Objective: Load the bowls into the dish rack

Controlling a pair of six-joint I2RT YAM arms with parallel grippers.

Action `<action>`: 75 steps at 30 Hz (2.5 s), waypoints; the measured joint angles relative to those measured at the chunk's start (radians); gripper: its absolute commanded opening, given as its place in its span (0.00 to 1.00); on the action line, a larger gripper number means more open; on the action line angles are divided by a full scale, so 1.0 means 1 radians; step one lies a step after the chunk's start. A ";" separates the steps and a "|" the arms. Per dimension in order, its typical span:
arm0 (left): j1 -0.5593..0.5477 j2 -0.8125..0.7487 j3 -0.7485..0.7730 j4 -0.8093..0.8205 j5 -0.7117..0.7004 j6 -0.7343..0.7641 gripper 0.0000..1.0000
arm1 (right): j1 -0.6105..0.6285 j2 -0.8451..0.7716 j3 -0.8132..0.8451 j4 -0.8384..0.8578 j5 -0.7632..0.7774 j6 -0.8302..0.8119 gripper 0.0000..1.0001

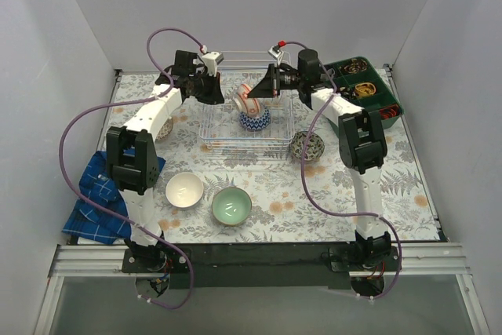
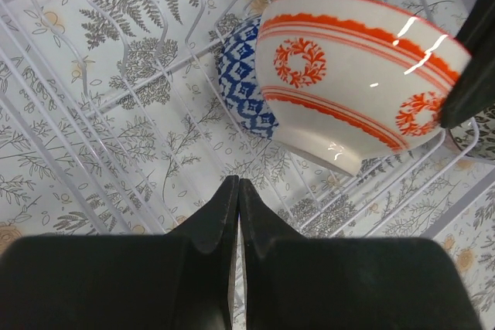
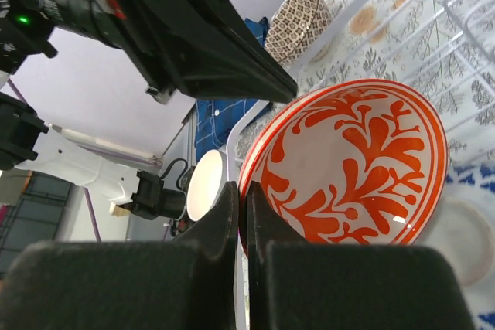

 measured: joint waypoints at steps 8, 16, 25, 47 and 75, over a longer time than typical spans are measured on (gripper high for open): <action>-0.003 0.029 0.003 -0.036 -0.014 0.018 0.00 | 0.038 0.090 0.077 0.092 0.017 0.062 0.01; -0.010 0.029 0.003 -0.047 -0.030 0.023 0.00 | 0.051 0.106 0.072 0.097 0.021 0.085 0.01; -0.023 0.046 0.002 -0.046 -0.035 0.023 0.00 | 0.049 0.112 0.057 0.098 0.032 0.076 0.01; -0.051 0.131 -0.011 -0.031 -0.037 0.015 0.00 | 0.044 0.159 0.052 0.089 0.081 0.031 0.32; -0.069 0.249 0.113 0.008 -0.072 -0.001 0.00 | -0.005 0.070 0.061 -0.197 0.201 -0.312 0.43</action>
